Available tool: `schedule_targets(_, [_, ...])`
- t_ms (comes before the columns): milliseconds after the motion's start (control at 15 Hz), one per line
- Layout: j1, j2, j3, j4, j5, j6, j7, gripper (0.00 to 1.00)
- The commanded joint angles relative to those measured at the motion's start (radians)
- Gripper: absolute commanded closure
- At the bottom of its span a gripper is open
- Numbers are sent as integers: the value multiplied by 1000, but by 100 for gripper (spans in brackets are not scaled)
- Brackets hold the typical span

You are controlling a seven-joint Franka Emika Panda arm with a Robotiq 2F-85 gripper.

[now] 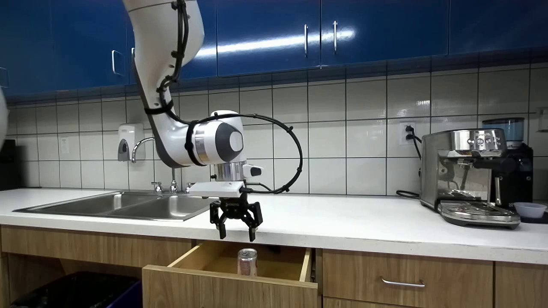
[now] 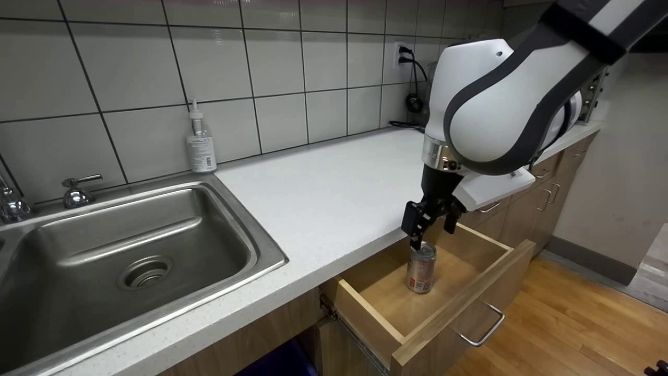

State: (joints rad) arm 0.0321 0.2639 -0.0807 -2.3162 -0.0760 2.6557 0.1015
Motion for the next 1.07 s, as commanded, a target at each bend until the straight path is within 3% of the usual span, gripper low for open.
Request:
schedule_targets(0, [-3, -82, 2, -68, -23, -24, 7, 0])
schedule_targets(133, [-10, -34, 9, -34, -5, -4, 2, 0])
schedule_targets(1000, [7, -95, 25, -117, -22, 34, 7, 0])
